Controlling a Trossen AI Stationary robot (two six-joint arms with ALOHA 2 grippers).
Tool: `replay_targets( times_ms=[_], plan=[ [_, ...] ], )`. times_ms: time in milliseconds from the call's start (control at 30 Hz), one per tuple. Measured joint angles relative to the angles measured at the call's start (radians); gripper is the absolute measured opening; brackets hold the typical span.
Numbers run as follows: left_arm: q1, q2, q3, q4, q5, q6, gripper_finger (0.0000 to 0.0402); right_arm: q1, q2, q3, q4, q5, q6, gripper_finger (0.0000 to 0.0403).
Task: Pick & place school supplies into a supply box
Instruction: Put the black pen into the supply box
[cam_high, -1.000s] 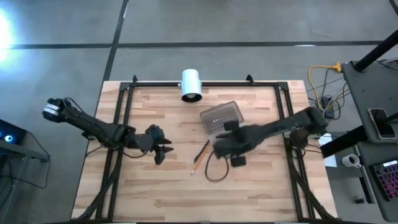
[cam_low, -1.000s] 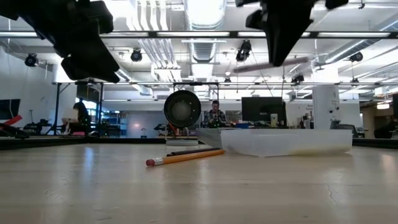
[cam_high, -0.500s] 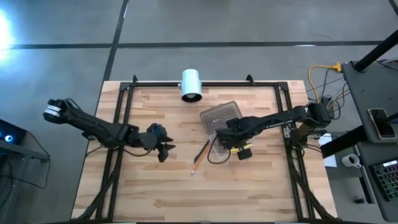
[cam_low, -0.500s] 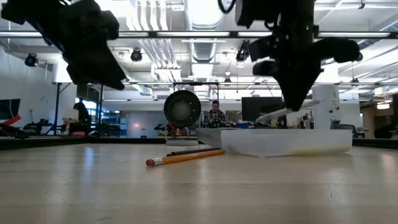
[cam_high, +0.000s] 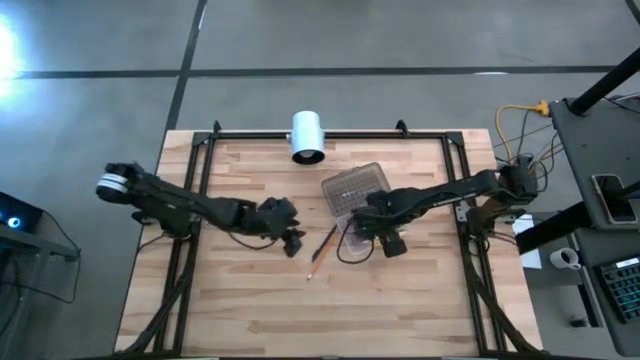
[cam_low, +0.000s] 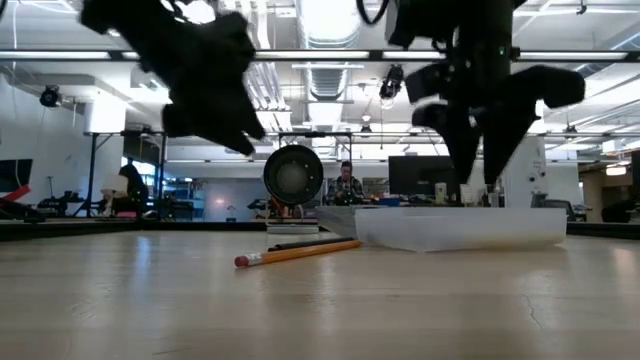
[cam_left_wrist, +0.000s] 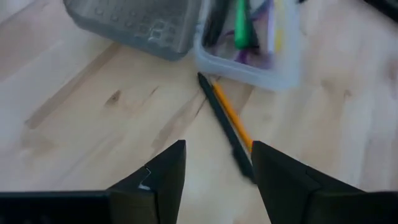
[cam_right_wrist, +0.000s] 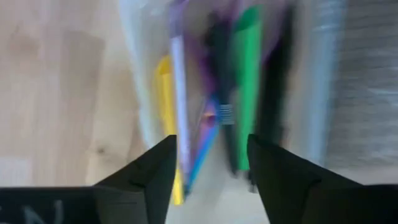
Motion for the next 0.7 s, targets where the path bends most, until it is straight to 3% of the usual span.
replay_targets(
  times_ms=[200,500,600,700],
  plan=[
    [0.051,0.26,0.215,-0.166,0.029,-0.09,0.017,0.0,-0.132,-0.019,0.018,0.111,0.112,0.0219],
    [0.048,0.586,0.6,-0.481,0.036,-0.094,0.0148,0.019,-0.323,-0.115,0.019,0.114,0.277,0.0224],
    [0.051,0.644,0.663,-0.516,0.065,-0.095,0.0146,0.04,-0.363,-0.144,0.023,0.114,0.29,0.0224],
    [0.068,0.676,0.671,-0.51,0.163,-0.107,0.0145,0.055,-0.384,-0.168,0.028,0.114,0.302,0.0223]
  ],
)
